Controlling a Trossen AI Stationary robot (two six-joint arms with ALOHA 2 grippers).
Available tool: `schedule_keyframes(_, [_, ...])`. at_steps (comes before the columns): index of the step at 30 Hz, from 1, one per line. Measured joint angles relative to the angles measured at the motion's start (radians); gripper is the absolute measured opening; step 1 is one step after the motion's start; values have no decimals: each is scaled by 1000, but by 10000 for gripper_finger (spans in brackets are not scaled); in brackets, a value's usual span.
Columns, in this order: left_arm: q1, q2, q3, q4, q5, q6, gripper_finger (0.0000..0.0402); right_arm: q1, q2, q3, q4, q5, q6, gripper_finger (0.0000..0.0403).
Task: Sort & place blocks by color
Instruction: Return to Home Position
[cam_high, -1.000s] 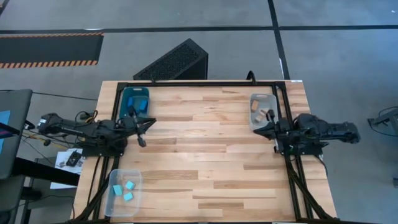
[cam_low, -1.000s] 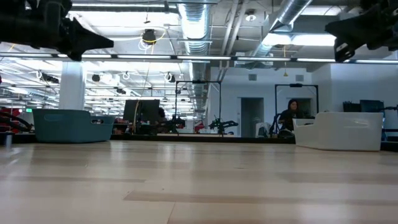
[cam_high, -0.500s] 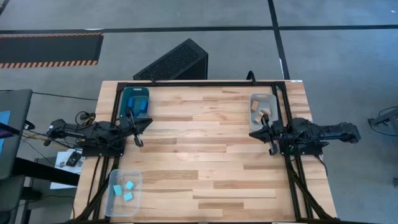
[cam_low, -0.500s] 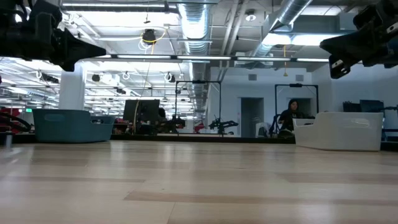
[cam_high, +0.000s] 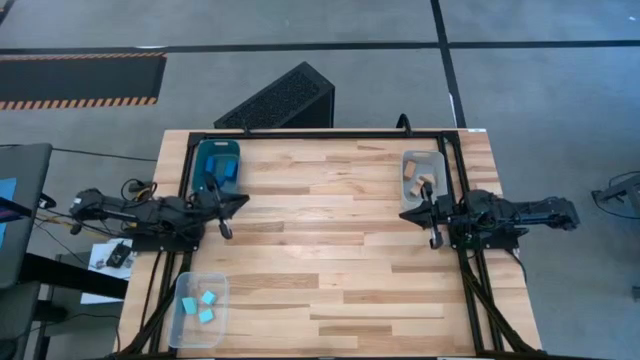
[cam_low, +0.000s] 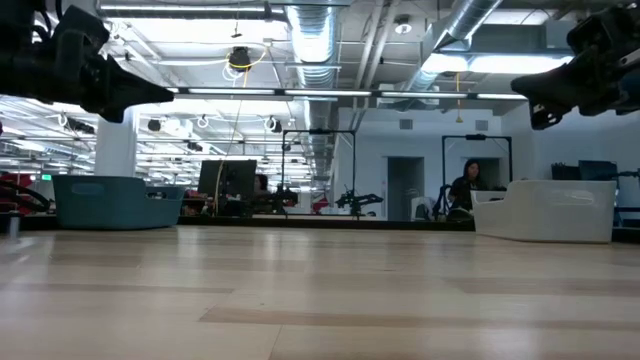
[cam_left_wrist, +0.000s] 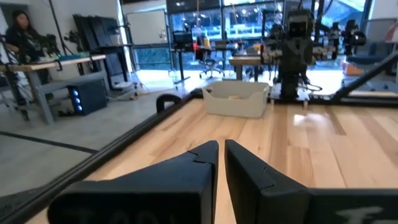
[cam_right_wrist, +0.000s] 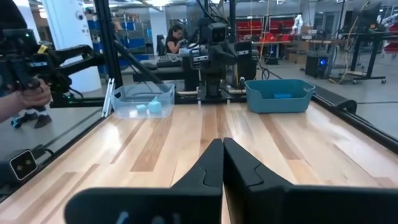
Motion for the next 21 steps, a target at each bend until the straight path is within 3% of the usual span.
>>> schedule_keyframes(13, [0,69,-1,1,8,-57,19,-1,0,-1,-5,15,3,21])
schedule_keyframes(21, [-2,186,-1,-3,70,-95,19,-1,0,-2,-7,16,4,22])
